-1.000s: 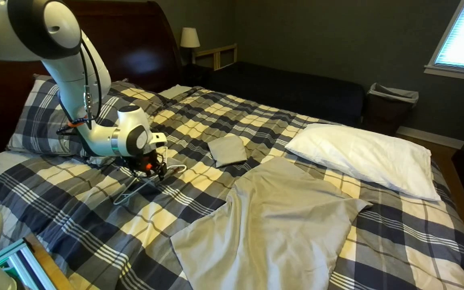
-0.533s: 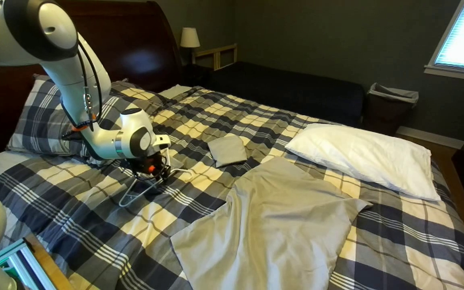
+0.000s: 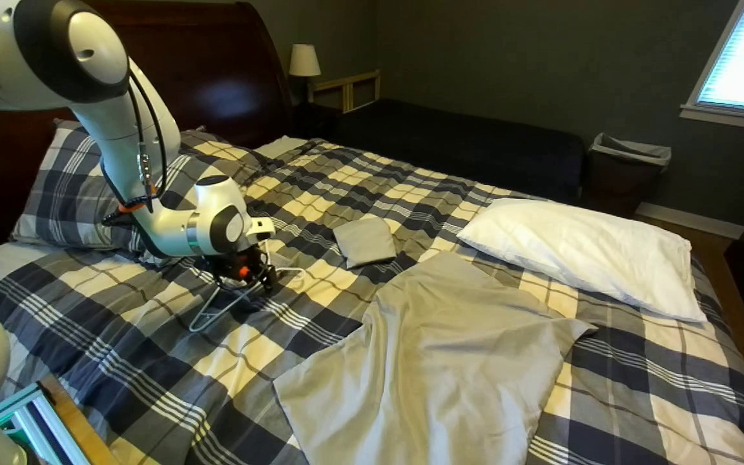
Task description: Move the hanger to the left then put the book on the grey pillow cover
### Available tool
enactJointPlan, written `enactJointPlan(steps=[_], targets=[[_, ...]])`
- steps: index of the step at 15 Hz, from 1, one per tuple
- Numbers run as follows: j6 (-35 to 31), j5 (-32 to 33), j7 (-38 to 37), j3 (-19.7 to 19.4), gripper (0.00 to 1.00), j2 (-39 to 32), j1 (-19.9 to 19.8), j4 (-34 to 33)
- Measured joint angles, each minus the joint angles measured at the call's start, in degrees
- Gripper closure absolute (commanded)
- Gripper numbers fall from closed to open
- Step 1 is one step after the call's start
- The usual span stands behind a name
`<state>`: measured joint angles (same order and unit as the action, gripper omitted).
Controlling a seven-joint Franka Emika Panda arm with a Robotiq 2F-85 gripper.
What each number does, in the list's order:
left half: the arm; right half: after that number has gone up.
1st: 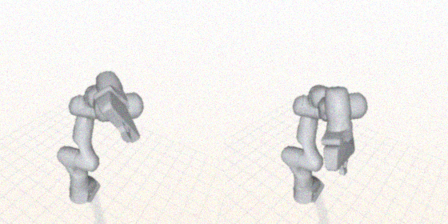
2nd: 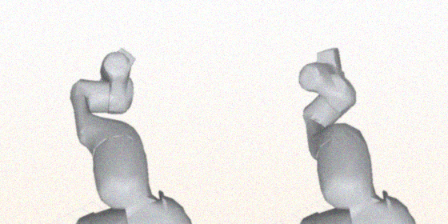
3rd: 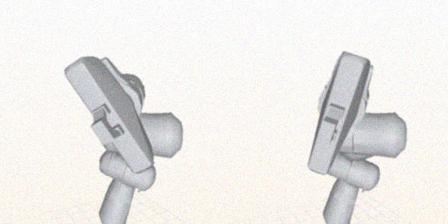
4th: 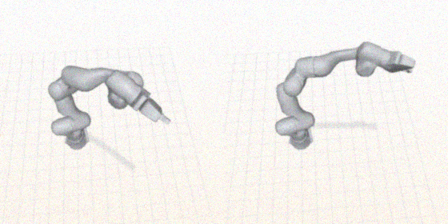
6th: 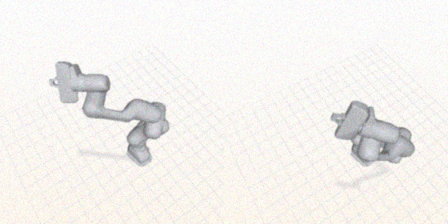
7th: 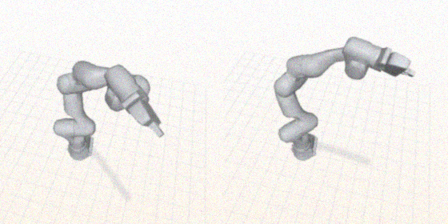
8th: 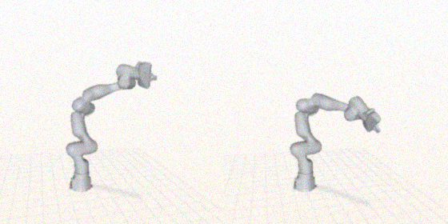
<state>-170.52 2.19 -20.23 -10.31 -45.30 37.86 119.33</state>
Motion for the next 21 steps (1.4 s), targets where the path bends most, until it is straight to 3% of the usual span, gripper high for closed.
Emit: enactJointPlan(steps=[1, 2, 6, 15, 19, 20, 21], targets=[[0.00, 0.00, 0.00, 0.20, 0.50, 0.00, -0.18, -0.06], [0.00, -0.06, 0.01, 0.46, 0.67, 0.00, -0.44, -0.12], [0.00, -0.67, 0.11, 2.91, 0.99, 0.02, -2.87, -0.50], [0.00, -0.86, 1.33, 6.38, 0.98, 1.14, -7.35, -0.32], [-2.35, -0.58, 2.70, 7.31, 0.98, 6.69, -7.04, 2.92], [-2.60, -0.69, 2.70, 7.92, 0.91, 8.26, -7.05, 3.55], [-2.28, -0.92, 2.70, 8.66, 0.91, 9.57, -7.22, 3.85]])
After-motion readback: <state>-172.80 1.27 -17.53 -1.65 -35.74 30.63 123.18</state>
